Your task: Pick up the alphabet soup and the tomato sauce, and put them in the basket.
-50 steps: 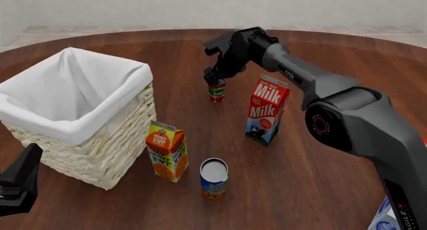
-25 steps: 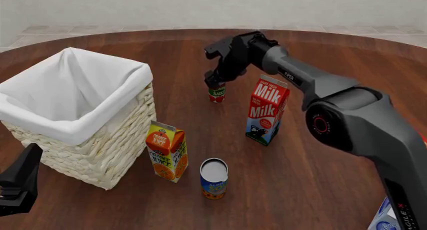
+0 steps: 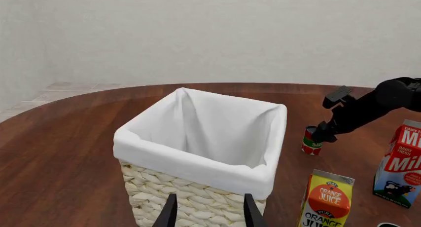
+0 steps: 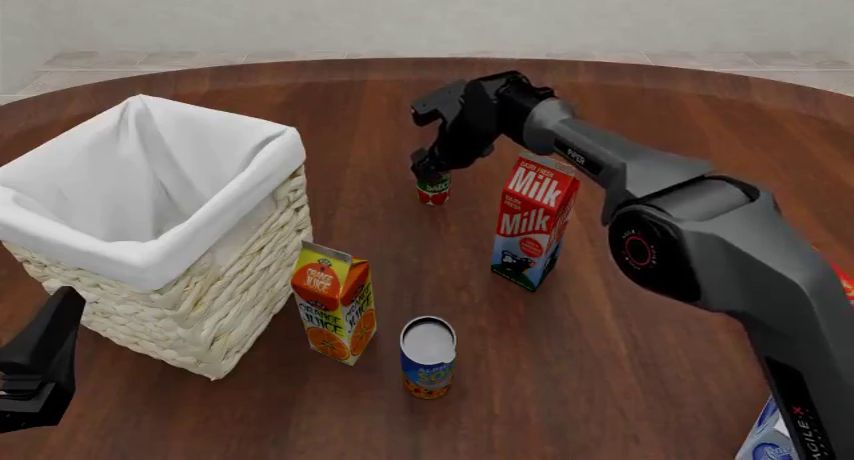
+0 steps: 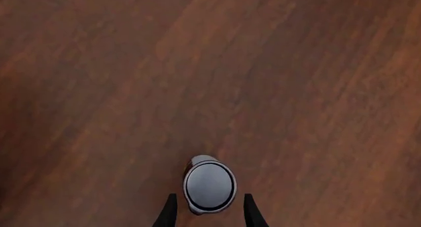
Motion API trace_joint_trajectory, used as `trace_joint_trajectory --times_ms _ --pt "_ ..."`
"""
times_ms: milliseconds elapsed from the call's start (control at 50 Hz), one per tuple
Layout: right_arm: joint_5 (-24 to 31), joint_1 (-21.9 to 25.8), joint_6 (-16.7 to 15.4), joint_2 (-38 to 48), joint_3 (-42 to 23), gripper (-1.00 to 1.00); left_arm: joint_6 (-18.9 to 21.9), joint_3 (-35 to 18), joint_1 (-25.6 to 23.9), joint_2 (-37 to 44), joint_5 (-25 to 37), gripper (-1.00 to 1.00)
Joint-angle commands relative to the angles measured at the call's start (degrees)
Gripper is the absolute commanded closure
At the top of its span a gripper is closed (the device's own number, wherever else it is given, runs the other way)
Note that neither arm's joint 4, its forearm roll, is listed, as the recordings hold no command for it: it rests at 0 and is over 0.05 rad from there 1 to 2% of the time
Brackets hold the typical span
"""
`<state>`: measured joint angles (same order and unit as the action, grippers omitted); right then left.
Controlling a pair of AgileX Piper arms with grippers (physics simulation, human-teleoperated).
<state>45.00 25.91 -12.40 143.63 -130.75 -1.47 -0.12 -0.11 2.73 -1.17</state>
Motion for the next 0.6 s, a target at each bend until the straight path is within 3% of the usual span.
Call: trace_joint_trajectory --times_ms 20,460,480,600 --pt "2.7 -0.1 0.0 3.1 -5.5 -1.00 0.0 0.0 0.0 0.0 0.0 -1.00" --pt "3.4 0.3 0.5 4.7 -7.1 -1.00 0.0 0.0 0.0 0.0 0.0 -1.00" --pt "3.4 0.3 0.5 4.7 -7.1 1.00 0.0 0.0 0.0 0.0 0.0 -1.00" --pt "3.1 0.4 0.4 4.4 -6.6 1.00 0.0 0.0 0.0 0.0 0.0 -1.00"
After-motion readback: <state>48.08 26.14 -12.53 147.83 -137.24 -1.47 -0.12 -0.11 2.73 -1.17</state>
